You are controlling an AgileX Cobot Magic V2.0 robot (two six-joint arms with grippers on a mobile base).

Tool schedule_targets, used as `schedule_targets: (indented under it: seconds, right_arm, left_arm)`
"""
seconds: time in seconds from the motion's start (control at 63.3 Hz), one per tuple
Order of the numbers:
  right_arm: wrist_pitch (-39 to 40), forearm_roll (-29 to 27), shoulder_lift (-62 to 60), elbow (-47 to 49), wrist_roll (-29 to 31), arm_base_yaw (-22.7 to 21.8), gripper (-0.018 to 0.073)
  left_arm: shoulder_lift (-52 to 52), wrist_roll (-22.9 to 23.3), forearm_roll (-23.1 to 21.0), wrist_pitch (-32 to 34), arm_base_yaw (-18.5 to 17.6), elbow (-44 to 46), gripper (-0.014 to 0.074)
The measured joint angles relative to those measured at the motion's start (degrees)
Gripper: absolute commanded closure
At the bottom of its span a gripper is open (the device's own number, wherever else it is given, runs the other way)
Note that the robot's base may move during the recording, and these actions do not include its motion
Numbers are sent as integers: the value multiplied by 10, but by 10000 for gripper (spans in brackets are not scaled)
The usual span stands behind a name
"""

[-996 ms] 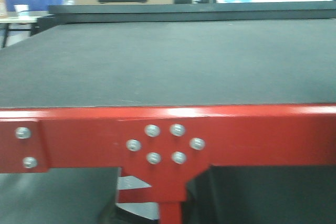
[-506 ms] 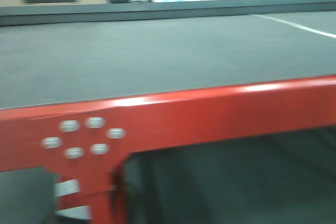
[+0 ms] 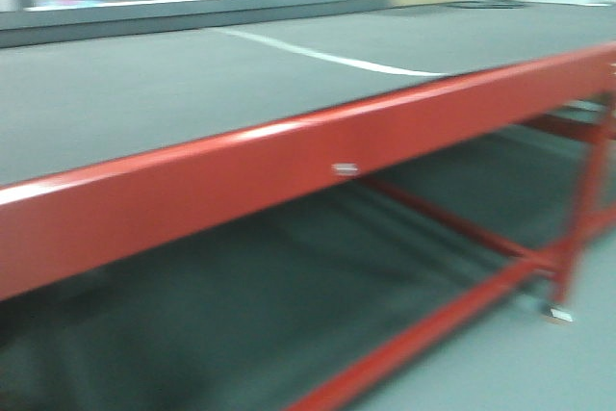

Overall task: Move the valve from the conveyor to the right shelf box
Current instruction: 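Drive the base to the steel shelf of blue bins, holding both valves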

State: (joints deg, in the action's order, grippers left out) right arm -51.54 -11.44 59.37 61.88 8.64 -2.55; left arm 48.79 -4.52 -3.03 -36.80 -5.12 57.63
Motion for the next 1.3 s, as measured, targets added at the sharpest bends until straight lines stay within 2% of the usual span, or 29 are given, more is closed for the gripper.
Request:
schedule_targets:
  seconds: [1.296]
  right_arm:
    - [0, 0, 0, 0, 0, 0, 727]
  left_arm:
    - [0, 0, -1, 0, 0, 0, 708]
